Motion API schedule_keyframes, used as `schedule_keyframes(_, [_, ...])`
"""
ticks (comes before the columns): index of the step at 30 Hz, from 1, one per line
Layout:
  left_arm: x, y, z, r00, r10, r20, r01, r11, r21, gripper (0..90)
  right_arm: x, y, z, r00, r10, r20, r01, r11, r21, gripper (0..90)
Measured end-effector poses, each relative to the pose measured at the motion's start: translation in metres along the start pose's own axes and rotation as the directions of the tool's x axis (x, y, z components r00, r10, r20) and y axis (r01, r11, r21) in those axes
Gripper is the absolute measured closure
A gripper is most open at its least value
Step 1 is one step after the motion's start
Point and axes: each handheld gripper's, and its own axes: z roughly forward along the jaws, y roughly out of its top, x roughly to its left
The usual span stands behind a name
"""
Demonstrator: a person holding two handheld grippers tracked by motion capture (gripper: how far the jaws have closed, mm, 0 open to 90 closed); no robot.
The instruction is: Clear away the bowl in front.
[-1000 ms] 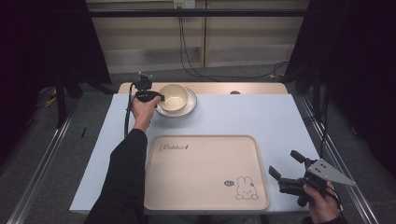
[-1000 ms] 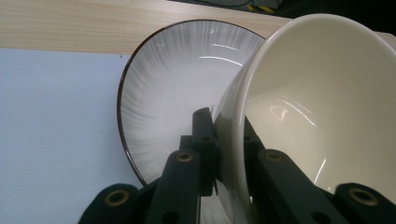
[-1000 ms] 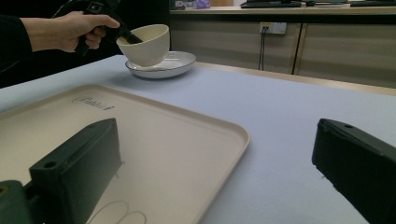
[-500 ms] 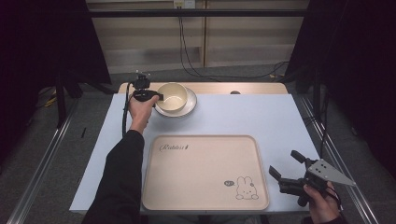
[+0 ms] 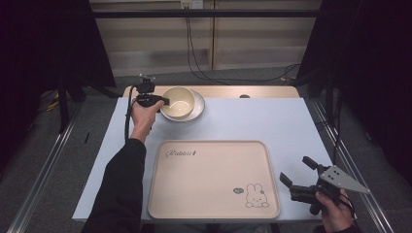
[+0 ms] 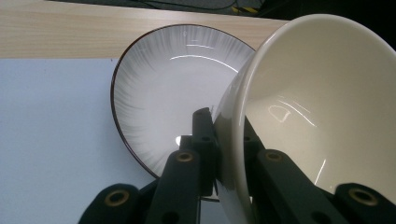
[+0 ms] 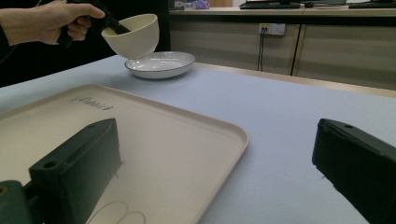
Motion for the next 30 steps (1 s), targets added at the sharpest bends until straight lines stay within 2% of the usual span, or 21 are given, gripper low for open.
schedule_keyframes(5, [-0.002, -0.001, -0.004, 0.9999, 0.014, 0.009, -0.014, 0.9999, 0.003, 83.7, 0.001, 0.000, 0.000, 1.0000, -0.003, -0.005, 0.003, 1.000, -0.002, 0.6])
schedule_keyframes(7, [-0.003, -0.003, -0.004, 0.9998, 0.000, 0.018, 0.000, 1.0000, -0.004, 83.7, 0.001, 0.000, 0.000, 1.0000, -0.005, -0.005, 0.005, 1.000, -0.002, 0.6])
schedule_keyframes(9, [-0.003, -0.004, -0.006, 0.9996, 0.020, 0.021, -0.020, 0.9998, 0.003, 83.7, 0.001, 0.000, 0.000, 1.0000, -0.001, -0.003, 0.001, 1.000, -0.001, 0.6])
schedule_keyframes(11, [-0.006, -0.005, -0.007, 0.9994, 0.016, 0.032, -0.016, 0.9999, -0.001, 83.7, 0.000, 0.000, 0.000, 1.0000, -0.001, -0.001, 0.001, 1.000, -0.004, 0.6])
schedule_keyframes(12, [-0.006, -0.005, -0.008, 0.9987, 0.032, 0.039, -0.033, 0.9994, 0.008, 83.7, 0.000, 0.000, 0.000, 1.0000, 0.000, -0.004, 0.000, 1.000, -0.002, 0.6])
schedule_keyframes(16, [-0.010, -0.006, -0.011, 0.9981, 0.039, 0.048, -0.039, 0.9992, 0.002, 83.7, 0.001, 0.000, 0.000, 1.0000, -0.001, -0.005, 0.001, 1.000, -0.001, 0.6])
schedule_keyframes(20, [-0.014, -0.007, -0.013, 0.9960, 0.063, 0.064, -0.064, 0.9979, 0.009, 83.7, 0.001, 0.000, 0.000, 1.0000, -0.004, -0.005, 0.004, 1.000, -0.001, 0.6])
schedule_keyframes(22, [-0.016, -0.008, -0.013, 0.9958, 0.052, 0.075, -0.052, 0.9987, 0.000, 83.7, 0.001, 0.001, 0.000, 1.0000, -0.007, -0.006, 0.007, 1.000, 0.000, 0.6])
schedule_keyframes(24, [-0.016, -0.009, -0.014, 0.9942, 0.074, 0.078, -0.075, 0.9971, 0.010, 83.6, 0.001, 0.001, 0.000, 1.0000, -0.008, -0.003, 0.008, 1.000, -0.004, 0.5])
schedule_keyframes(26, [-0.018, -0.011, -0.014, 0.9942, 0.065, 0.085, -0.065, 0.9979, 0.004, 83.7, 0.001, 0.001, 0.001, 0.9999, -0.010, -0.003, 0.010, 1.000, -0.005, 0.5])
schedule_keyframes(27, [-0.018, -0.012, -0.016, 0.9926, 0.082, 0.090, -0.083, 0.9965, 0.013, 83.7, 0.001, 0.001, 0.001, 1.0000, -0.008, -0.005, 0.008, 1.000, -0.003, 0.5])
schedule_keyframes(30, [-0.022, -0.013, -0.016, 0.9922, 0.087, 0.090, -0.088, 0.9961, 0.010, 83.7, 0.001, 0.001, 0.001, 1.0000, -0.009, -0.003, 0.009, 1.000, -0.003, 0.5])
